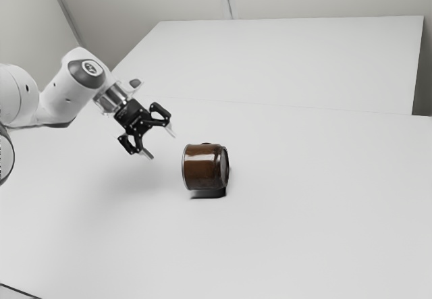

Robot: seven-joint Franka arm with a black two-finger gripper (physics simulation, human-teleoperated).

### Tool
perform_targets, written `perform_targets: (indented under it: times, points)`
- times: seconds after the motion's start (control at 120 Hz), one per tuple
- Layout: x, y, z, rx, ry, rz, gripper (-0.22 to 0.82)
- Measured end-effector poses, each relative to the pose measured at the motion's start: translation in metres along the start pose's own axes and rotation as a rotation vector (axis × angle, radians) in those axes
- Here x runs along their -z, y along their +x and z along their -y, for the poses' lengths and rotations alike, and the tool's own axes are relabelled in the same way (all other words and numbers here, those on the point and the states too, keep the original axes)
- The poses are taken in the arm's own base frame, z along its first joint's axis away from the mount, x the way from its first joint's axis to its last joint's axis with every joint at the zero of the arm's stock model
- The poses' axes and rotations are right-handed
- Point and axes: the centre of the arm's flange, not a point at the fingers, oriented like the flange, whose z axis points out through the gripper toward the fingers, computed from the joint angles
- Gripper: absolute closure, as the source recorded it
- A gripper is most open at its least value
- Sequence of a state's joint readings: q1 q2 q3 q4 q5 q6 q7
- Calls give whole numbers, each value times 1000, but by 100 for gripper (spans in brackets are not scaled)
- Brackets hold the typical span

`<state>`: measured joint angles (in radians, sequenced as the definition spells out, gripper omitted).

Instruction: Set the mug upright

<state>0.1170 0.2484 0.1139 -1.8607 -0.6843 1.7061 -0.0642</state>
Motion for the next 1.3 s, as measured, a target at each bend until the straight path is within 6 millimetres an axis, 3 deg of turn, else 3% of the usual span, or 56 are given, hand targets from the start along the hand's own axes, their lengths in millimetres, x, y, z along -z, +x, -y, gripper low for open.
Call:
perform_targets:
  times: [0.467,1.033,1.075,1.208,1.3]
  points:
    - [-47,41,6,103,-215,9,0]
    - [-79,52,-14,137,-376,8,0]
    - [-79,52,-16,132,-373,3,5]
    - [-78,53,-17,109,-326,-15,40]
    - [-77,53,-18,100,-310,-22,56]
